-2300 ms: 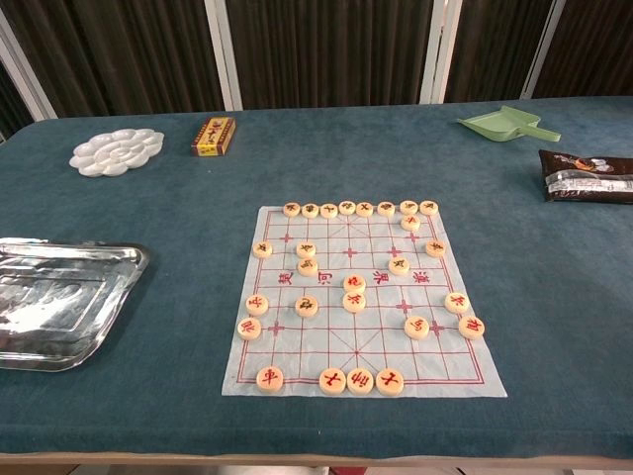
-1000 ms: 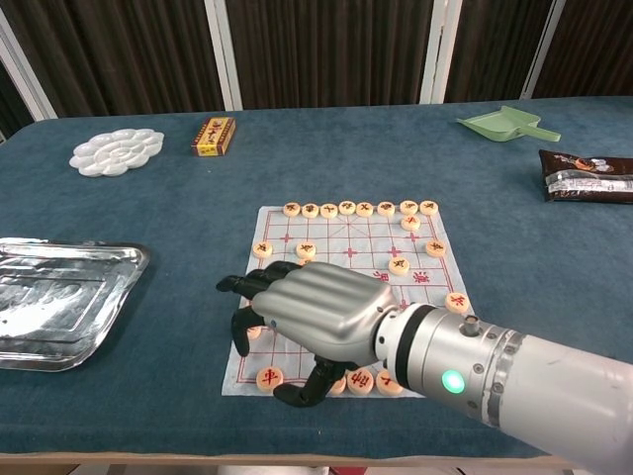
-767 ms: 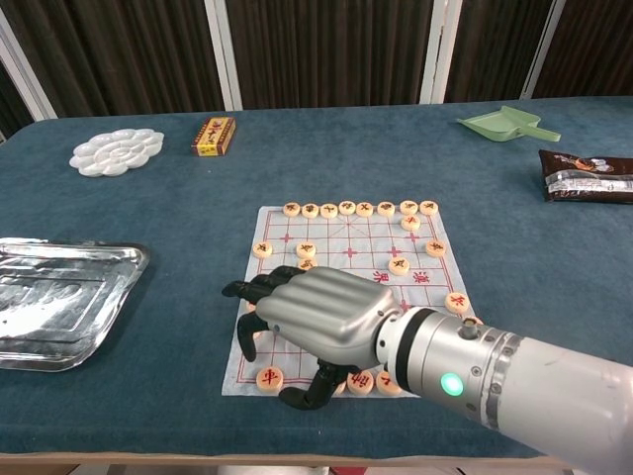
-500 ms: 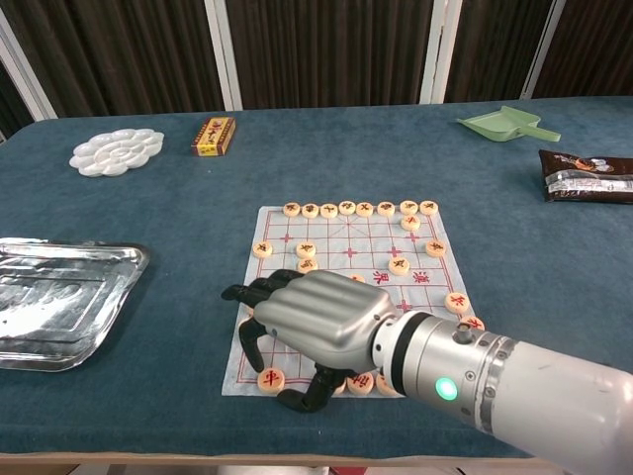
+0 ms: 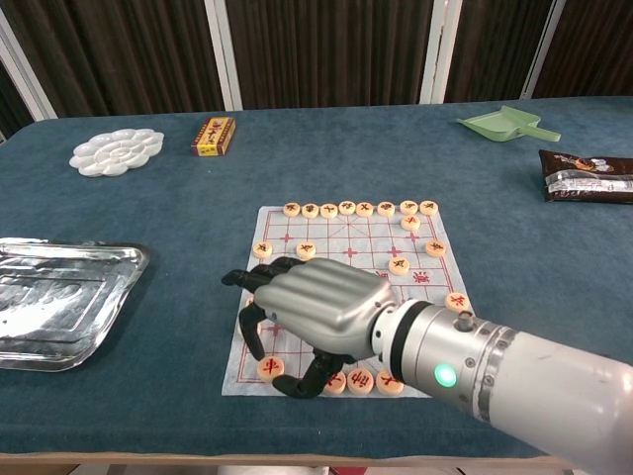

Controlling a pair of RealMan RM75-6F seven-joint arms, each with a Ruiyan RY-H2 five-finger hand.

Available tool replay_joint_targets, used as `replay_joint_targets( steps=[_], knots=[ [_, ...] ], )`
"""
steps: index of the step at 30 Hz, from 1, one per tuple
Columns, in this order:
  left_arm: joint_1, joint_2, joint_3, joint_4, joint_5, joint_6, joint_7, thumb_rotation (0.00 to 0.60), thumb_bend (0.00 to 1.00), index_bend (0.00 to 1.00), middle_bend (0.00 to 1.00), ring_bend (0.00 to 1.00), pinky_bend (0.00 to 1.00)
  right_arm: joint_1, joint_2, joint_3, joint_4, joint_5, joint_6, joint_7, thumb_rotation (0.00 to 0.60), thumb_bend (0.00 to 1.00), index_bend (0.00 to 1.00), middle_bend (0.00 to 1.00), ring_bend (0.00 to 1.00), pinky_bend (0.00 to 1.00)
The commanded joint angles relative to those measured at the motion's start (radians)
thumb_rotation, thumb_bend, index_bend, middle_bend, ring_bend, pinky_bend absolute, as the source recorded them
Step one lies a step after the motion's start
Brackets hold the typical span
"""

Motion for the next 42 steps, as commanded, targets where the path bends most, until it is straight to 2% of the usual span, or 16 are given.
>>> replay_joint_targets(
  steps=[1, 13, 24, 27, 28, 30, 32, 34, 35, 38, 40, 42],
  knots=[
    [0.001, 0.0, 0.001, 0.0, 0.001, 0.001, 0.0, 0.6, 0.39, 0.0, 0.0, 0.0, 0.12, 0.002, 0.006, 0.009, 0.0, 0.002, 0.01, 0.01, 0.6, 0.49, 0.61, 0.04, 0.0, 0.0],
    [0.0, 0.002, 0.0, 0.001, -0.001, -0.001, -0.005, 0.6, 0.39, 0.0, 0.0, 0.0, 0.12, 0.026, -0.019, 0.019, 0.06, 0.046, 0.014, -0.018, 0.6, 0.49, 0.59, 0.04, 0.0, 0.0],
    [0.0, 0.004, 0.003, 0.003, 0.007, 0.004, -0.018, 0.6, 0.4, 0.0, 0.0, 0.0, 0.12, 0.031, -0.009, 0.007, 0.037, 0.063, 0.024, -0.026, 0.6, 0.49, 0.49, 0.04, 0.0, 0.0],
    [0.003, 0.005, 0.005, 0.006, 0.013, 0.011, -0.02, 0.6, 0.39, 0.0, 0.0, 0.0, 0.12, 0.015, 0.023, -0.004, -0.007, 0.023, 0.065, -0.006, 0.6, 0.49, 0.45, 0.04, 0.0, 0.0],
    [0.004, 0.005, 0.005, 0.008, 0.014, 0.014, -0.019, 0.6, 0.39, 0.0, 0.0, 0.0, 0.12, 0.002, 0.045, -0.016, -0.032, 0.002, 0.091, -0.002, 0.6, 0.49, 0.42, 0.04, 0.0, 0.0],
    [0.007, 0.006, 0.005, 0.009, 0.016, 0.022, -0.023, 0.6, 0.39, 0.0, 0.0, 0.0, 0.12, -0.058, 0.143, -0.068, -0.134, -0.065, 0.192, -0.009, 0.6, 0.49, 0.27, 0.02, 0.0, 0.0],
    [0.012, 0.005, 0.005, 0.012, 0.018, 0.032, -0.016, 0.6, 0.4, 0.0, 0.0, 0.0, 0.12, -0.149, 0.285, -0.146, -0.255, -0.135, 0.333, -0.05, 0.6, 0.45, 0.1, 0.0, 0.0, 0.0],
    [0.017, 0.003, 0.005, 0.01, 0.018, 0.039, -0.001, 0.6, 0.4, 0.0, 0.0, 0.0, 0.12, -0.265, 0.429, -0.228, -0.346, -0.204, 0.512, -0.083, 0.6, 0.39, 0.01, 0.0, 0.0, 0.0],
    [0.019, 0.002, 0.005, 0.007, 0.017, 0.04, 0.009, 0.6, 0.4, 0.0, 0.0, 0.0, 0.12, -0.32, 0.481, -0.259, -0.365, -0.225, 0.592, -0.081, 0.6, 0.38, 0.0, 0.0, 0.0, 0.0],
    [0.028, -0.002, 0.007, -0.009, 0.006, 0.038, 0.059, 0.6, 0.39, 0.0, 0.0, 0.0, 0.12, -0.486, 0.581, -0.323, -0.327, -0.248, 0.808, 0.034, 0.6, 0.38, 0.0, 0.0, 0.0, 0.0],
    [0.032, -0.008, 0.005, -0.021, -0.003, 0.036, 0.101, 0.6, 0.39, 0.0, 0.0, 0.0, 0.12, -0.571, 0.594, -0.325, -0.243, -0.216, 0.889, 0.163, 0.6, 0.38, 0.0, 0.0, 0.0, 0.0],
    [0.035, -0.013, 0.004, -0.032, -0.01, 0.034, 0.134, 0.6, 0.39, 0.0, 0.0, 0.0, 0.12, -0.618, 0.588, -0.308, -0.179, -0.168, 0.91, 0.239, 0.6, 0.38, 0.0, 0.0, 0.0, 0.0]
  ],
)
